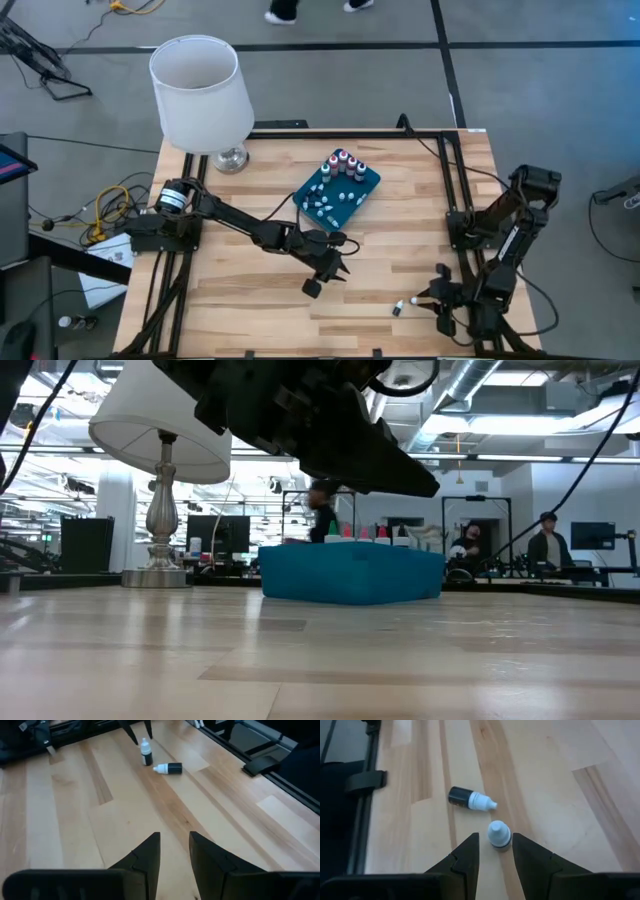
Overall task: Pick & Place food coloring
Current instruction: Put the small green food coloring bottle into the blue container
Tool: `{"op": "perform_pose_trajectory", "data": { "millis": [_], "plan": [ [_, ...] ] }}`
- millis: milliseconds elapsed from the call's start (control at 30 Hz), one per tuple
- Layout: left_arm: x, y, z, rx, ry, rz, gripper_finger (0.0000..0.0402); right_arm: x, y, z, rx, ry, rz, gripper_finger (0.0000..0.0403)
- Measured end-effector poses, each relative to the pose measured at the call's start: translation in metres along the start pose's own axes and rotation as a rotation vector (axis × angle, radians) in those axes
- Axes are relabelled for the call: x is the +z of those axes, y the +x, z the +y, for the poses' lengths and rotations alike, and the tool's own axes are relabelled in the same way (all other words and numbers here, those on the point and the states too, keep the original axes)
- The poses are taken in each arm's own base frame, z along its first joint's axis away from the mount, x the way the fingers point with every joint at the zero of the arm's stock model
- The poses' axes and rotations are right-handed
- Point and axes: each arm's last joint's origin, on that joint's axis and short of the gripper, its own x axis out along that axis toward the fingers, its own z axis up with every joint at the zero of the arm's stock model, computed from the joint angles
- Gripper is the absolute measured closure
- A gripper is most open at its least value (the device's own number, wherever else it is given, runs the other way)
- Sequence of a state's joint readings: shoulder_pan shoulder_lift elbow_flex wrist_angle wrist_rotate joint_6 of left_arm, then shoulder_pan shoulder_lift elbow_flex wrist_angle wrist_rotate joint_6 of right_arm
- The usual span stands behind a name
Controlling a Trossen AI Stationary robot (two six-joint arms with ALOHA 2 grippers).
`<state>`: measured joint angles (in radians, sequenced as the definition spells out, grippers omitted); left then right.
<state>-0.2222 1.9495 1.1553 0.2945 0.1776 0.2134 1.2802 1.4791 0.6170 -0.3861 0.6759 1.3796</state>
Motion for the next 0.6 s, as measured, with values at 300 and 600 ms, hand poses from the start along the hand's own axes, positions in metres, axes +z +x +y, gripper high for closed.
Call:
{"op": "perform_pose_trajectory", "data": {
  "millis": [300, 600],
  "plan": [
    [-0.002, 0.0, 0.0, 0.0, -0.015, 0.017, 0.0306, 0.002, 0.012, 0.003, -0.009, -0.021, -0.011, 0.0296],
    [-0.005, 0.0, -0.001, -0.005, -0.032, 0.053, 0.0306, 0.009, 0.018, 0.001, -0.013, -0.032, 0.03, 0.0314]
  ]
}}
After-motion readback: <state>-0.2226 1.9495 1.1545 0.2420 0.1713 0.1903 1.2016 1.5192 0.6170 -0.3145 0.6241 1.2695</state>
